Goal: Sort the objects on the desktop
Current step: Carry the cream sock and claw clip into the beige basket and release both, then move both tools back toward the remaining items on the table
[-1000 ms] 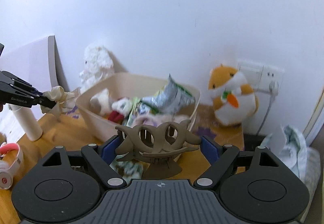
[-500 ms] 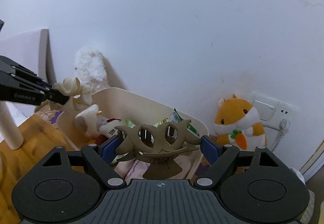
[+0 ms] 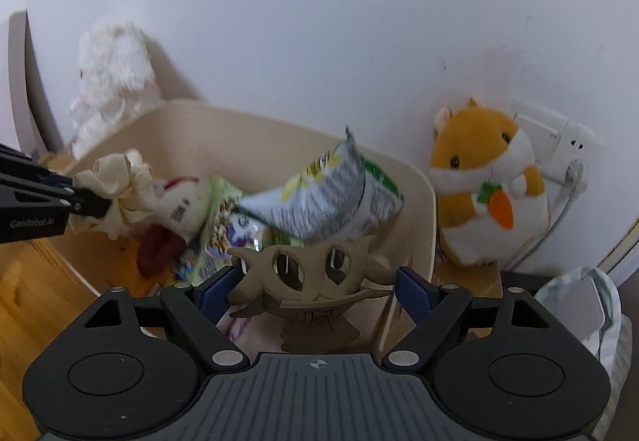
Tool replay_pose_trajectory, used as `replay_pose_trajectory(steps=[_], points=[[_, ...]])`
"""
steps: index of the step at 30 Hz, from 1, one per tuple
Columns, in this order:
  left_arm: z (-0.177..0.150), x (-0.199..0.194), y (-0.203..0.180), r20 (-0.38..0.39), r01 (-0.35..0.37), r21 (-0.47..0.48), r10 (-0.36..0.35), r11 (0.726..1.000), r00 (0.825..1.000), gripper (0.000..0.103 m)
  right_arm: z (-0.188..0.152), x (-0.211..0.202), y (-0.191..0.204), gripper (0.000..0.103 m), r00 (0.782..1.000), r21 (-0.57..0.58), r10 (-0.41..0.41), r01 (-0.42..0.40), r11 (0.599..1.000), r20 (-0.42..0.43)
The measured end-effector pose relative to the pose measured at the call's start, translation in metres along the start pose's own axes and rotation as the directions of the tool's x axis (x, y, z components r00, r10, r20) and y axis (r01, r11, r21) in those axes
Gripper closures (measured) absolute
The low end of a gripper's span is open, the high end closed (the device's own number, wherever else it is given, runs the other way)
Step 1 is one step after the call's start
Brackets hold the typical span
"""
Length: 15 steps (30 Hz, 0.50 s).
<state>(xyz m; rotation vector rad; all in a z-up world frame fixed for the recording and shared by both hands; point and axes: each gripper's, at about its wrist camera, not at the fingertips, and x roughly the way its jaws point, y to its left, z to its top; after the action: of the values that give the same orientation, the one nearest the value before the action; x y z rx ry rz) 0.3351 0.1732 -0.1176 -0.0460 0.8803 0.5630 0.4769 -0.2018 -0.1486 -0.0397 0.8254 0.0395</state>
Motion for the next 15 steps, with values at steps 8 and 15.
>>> replay_pose_trajectory(steps=[8,15], points=[[-0.005,-0.011,-0.004,0.060,-0.010,0.026,0.008,1.000,0.998,0.023,-0.011,-0.007,-0.002,0.011,1.000,-0.020,0.019,-0.019,1.000,-0.007],[-0.013,-0.022,-0.004,0.059,0.012,0.069,-0.016,0.998,0.998,0.023,-0.012,-0.028,-0.004,0.000,0.998,-0.019,0.036,-0.035,0.999,0.053]])
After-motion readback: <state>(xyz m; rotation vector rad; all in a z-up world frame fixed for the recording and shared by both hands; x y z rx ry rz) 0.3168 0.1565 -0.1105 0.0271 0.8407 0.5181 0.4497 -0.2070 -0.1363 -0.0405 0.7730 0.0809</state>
